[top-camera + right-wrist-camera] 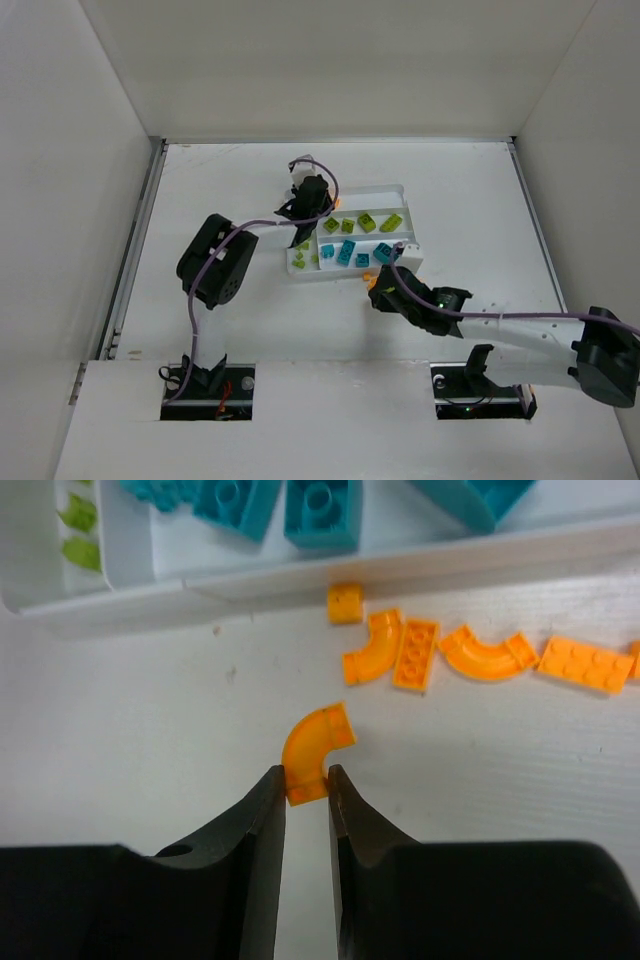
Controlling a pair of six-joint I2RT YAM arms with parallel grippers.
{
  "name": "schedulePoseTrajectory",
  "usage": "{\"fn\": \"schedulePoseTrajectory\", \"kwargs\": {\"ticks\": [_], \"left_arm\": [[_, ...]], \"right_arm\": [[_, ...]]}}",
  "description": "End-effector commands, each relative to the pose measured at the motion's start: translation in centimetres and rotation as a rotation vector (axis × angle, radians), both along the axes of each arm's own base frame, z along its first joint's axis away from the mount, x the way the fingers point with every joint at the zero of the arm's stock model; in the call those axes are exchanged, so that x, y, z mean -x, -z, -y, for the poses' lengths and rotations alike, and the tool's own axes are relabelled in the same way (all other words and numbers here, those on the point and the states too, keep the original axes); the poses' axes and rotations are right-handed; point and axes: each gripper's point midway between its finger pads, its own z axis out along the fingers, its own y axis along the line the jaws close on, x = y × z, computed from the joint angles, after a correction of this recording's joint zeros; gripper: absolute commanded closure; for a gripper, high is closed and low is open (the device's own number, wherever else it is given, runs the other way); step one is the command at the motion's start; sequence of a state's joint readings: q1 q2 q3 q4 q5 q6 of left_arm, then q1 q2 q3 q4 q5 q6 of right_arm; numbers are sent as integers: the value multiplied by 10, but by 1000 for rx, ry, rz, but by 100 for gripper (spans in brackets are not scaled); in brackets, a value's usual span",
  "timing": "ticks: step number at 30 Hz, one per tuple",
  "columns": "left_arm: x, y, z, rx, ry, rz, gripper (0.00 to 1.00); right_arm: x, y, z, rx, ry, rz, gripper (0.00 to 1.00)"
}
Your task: Sort the legos into containers by color
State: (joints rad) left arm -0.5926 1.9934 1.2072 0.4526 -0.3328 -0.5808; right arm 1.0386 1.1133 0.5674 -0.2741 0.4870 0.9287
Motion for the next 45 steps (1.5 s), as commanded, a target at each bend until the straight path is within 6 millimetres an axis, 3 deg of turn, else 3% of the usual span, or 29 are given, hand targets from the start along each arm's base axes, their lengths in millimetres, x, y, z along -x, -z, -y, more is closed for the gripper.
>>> {"fn": "schedulePoseTrajectory", "kwargs": {"ticks": [1,6,10,12,16,19,22,27,31,37,41,45], "left_arm": [[13,-49,-4,60,-7,105,71],[51,-60,-25,93,-29,147,71],[87,-49,-40,115,-34,130,72],[106,-41,-39,111,1,113,72],[156,-19,-20,77,136,63,72],[189,-7,-4,66,221,38,71],[213,-3,17,54,305,40,70],[228,4,47,28,397,34,67],[239,11,69,6,463,27,66],[250,16,90,-21,526,30,65],[257,18,109,-36,583,35,65],[256,27,121,-69,601,30,64]], "right_arm": [[-33,-52,-24,-114,-17,121,79],[-67,-76,-30,-129,-7,175,79],[-112,-92,-35,-137,2,215,79],[-139,-92,-37,-133,10,217,79],[-206,-79,-31,-70,40,215,79],[-243,-66,-27,-46,80,200,79],[-273,-57,-25,-35,103,191,78],[-302,-43,-19,-7,132,164,76],[-314,-41,-17,-6,148,167,71],[-307,-48,-13,-5,160,181,47],[-285,-63,3,-17,181,211,49],[-242,-76,21,-60,207,254,59]]}}
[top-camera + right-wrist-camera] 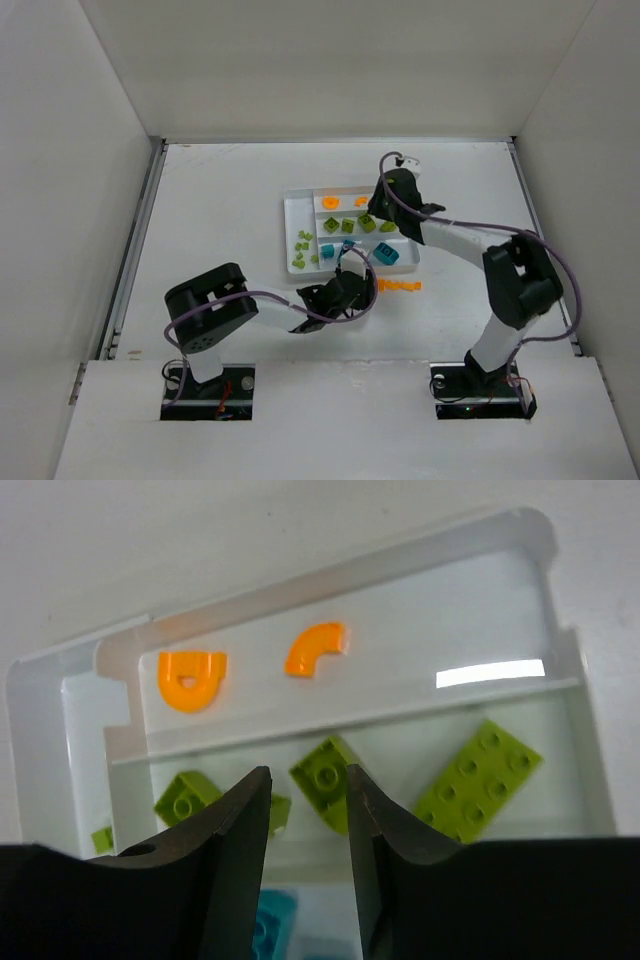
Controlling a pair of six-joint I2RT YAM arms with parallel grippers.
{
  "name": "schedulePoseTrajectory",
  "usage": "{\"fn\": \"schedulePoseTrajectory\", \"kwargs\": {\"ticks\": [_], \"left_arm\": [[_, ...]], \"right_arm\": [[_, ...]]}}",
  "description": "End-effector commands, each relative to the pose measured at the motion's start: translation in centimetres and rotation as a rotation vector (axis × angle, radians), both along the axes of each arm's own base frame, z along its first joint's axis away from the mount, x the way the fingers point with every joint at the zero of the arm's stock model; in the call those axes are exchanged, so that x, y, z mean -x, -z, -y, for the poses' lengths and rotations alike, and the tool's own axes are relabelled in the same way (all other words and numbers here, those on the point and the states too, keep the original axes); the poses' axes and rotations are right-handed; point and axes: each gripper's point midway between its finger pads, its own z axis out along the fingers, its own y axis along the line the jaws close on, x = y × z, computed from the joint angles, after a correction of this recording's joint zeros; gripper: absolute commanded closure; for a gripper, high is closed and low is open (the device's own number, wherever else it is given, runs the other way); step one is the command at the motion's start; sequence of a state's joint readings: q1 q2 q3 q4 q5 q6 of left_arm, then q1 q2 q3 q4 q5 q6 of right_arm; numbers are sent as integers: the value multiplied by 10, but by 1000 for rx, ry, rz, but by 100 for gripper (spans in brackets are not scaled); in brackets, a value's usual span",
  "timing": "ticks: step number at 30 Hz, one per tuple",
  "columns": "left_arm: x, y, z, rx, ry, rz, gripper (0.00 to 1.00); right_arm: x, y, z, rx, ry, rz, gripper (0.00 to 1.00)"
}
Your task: Sort the legos into containers by color
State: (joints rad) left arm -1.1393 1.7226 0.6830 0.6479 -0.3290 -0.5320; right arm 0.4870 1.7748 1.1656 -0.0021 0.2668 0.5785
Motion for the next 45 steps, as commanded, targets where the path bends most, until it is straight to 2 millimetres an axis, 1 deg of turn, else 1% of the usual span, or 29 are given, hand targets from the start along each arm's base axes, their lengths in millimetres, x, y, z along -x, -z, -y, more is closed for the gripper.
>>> {"fn": "schedulePoseTrajectory", "kwargs": {"ticks": [1,4,6,8,9,11,13,15,17,20,23,27,32,35,37,41,43,45], "left_arm": [[-5,-11,21,17,34,43,64],[-9,-3,23,-19,31,50,65],[-12,1,21,-48,14,46,65],[-14,2,17,-74,-1,52,65],[-15,4,14,-88,-9,60,65],[-16,9,11,-120,-8,68,65],[-16,12,11,-134,-3,73,63],[-16,15,11,-161,13,90,61],[-18,20,9,-193,23,106,60],[-20,19,10,-205,35,118,60],[-18,20,13,-216,65,134,63],[-13,20,18,-229,96,141,70],[-9,28,14,-250,104,132,76],[-7,29,13,-258,110,137,83],[-6,28,10,-254,105,134,86],[1,17,0,-233,92,136,89],[5,9,-8,-215,75,139,89],[8,-4,-16,-187,54,139,89]], "right_arm": [[22,-43,11,-82,40,134,60],[53,-36,28,-113,72,128,61],[74,-28,36,-124,74,117,61],[92,-20,42,-128,70,106,59],[101,-16,44,-133,70,101,56],[116,-10,47,-147,72,92,53],[129,-2,50,-157,72,76,52],[142,10,52,-156,65,48,54],[158,24,52,-150,59,5,58],[175,34,48,-159,52,-27,63],[185,38,47,-157,52,-29,63],[192,36,48,-161,51,-33,60],[200,33,53,-157,61,-31,55],[205,33,51,-141,39,-42,55],[209,36,48,-122,22,-58,57],[220,46,38,-93,-22,-99,62],[222,53,32,-68,-41,-120,61],[223,57,25,-52,-62,-131,60]]}}
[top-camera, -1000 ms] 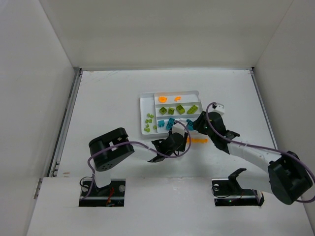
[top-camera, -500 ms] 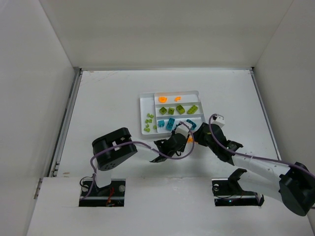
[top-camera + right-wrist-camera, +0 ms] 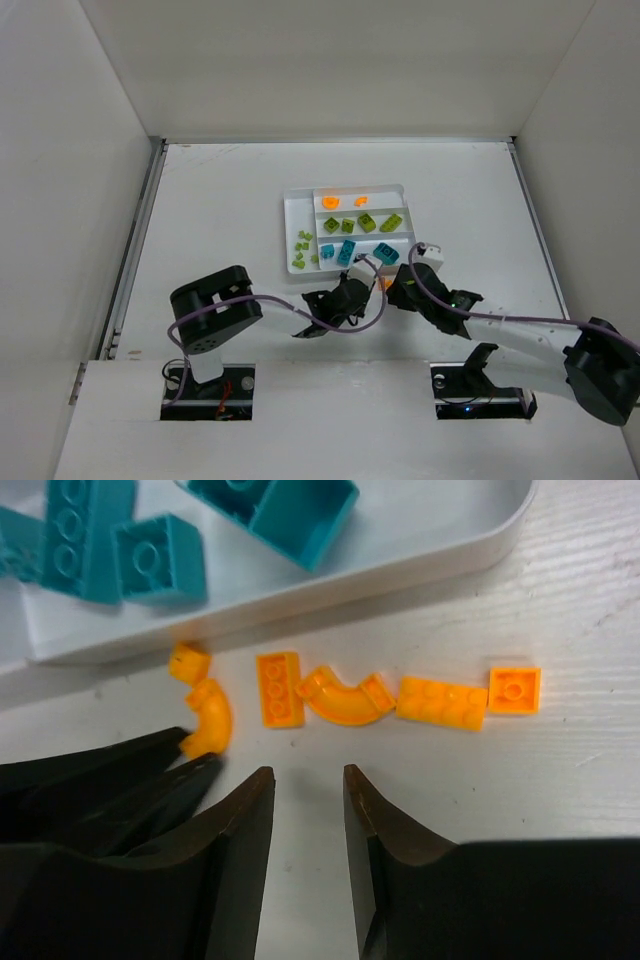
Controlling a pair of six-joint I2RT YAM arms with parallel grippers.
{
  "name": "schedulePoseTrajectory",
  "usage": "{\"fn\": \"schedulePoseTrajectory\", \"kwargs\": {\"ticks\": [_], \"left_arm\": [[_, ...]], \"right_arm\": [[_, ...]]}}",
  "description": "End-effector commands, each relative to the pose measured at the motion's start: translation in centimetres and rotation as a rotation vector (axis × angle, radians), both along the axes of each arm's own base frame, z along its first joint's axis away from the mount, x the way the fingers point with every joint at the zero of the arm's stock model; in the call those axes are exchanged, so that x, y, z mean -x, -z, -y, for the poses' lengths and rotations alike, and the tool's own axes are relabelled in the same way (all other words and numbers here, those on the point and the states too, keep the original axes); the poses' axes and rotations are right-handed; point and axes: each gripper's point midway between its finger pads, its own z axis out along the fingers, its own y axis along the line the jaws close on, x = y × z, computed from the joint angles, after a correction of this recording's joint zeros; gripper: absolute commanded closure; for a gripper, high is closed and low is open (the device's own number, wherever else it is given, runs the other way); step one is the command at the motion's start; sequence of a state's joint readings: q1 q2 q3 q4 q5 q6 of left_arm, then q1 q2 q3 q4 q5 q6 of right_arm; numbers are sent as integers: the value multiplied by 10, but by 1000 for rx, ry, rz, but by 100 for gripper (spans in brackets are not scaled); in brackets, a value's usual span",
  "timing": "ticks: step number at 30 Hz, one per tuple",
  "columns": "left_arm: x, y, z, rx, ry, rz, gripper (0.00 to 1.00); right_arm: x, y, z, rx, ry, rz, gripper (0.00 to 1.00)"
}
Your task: Sort the legos into containers by color
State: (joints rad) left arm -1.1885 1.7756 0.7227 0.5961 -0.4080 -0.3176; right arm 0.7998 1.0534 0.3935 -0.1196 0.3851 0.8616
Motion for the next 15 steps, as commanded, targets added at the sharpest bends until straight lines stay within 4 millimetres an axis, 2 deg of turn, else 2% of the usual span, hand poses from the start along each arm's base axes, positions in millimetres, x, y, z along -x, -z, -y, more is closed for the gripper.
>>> {"fn": "schedulePoseTrajectory", "kwargs": {"ticks": [1,6,10,15], "left_arm": [[6,-28,-16,51,-39,8,89],[-1,-67,-40,172,-117,23,90],[-21,-101,-59,289,-192,44,89],[-56,-124,-77,388,-261,29,88]], "right_arm": [[-4,-5,-15,13,-22,8,58],[-11,-1,-24,40,-38,17,46],[-22,3,-28,61,-37,18,48],[-34,15,-27,130,-5,1,54]]}}
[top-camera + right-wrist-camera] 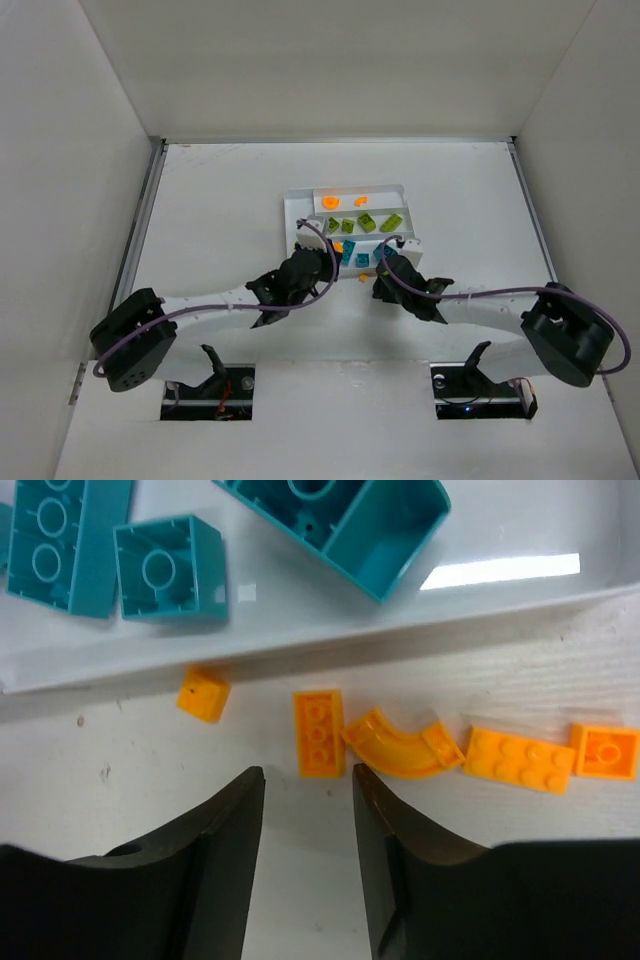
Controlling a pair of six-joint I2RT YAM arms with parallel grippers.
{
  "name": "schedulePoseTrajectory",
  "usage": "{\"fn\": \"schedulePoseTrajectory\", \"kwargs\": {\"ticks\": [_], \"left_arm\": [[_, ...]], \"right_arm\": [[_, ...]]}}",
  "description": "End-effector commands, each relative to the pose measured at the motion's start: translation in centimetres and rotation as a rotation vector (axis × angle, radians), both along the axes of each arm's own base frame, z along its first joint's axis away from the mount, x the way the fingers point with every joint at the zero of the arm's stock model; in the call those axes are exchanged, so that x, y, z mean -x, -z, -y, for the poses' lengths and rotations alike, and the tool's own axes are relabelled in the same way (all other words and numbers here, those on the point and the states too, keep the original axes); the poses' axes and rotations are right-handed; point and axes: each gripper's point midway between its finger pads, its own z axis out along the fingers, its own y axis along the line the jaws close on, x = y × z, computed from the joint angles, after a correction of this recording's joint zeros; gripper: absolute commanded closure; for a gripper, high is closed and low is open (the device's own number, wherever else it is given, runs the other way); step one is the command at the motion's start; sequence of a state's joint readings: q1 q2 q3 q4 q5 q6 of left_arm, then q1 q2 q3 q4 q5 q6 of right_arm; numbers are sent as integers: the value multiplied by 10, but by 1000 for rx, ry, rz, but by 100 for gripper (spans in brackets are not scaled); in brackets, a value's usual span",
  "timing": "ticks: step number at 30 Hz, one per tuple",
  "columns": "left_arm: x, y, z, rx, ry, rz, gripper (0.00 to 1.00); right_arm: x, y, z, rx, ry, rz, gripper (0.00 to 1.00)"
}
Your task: Sort the legos into containers by color
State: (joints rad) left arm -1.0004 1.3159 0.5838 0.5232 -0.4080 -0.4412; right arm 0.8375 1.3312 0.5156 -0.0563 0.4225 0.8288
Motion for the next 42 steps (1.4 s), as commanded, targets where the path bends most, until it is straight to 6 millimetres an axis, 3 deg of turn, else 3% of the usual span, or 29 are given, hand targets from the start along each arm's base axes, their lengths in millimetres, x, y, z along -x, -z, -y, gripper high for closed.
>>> {"fn": "schedulePoseTrajectory", "kwargs": {"ticks": [1,7,11,15,22,28,34,38,42], "left_arm": [[-20,-17,-7,95,-30,-17,88],[-56,-34,-12,169,-66,-33,88],[-75,-37,-5,194,-88,-37,88],[-104,-29,3,177,-113,-42,88],[-158,-7,5,144,-174,-59,88],[-197,8,3,118,-214,-68,87],[-216,13,-5,107,-245,-65,77],[-212,11,-13,111,-262,-66,62],[-199,-1,-19,133,-262,-52,58]], "right_arm": [[-18,-3,-2,33,32,39,56],[-25,3,6,126,81,34,62],[-24,5,4,159,76,26,77],[-17,0,1,129,63,36,82],[5,-27,-6,6,14,83,82],[5,-66,-20,-114,-33,152,82],[-38,-108,-28,-150,-39,254,82],[-82,-127,-36,-177,-40,293,82],[-119,-138,-48,-176,-54,313,81]]}}
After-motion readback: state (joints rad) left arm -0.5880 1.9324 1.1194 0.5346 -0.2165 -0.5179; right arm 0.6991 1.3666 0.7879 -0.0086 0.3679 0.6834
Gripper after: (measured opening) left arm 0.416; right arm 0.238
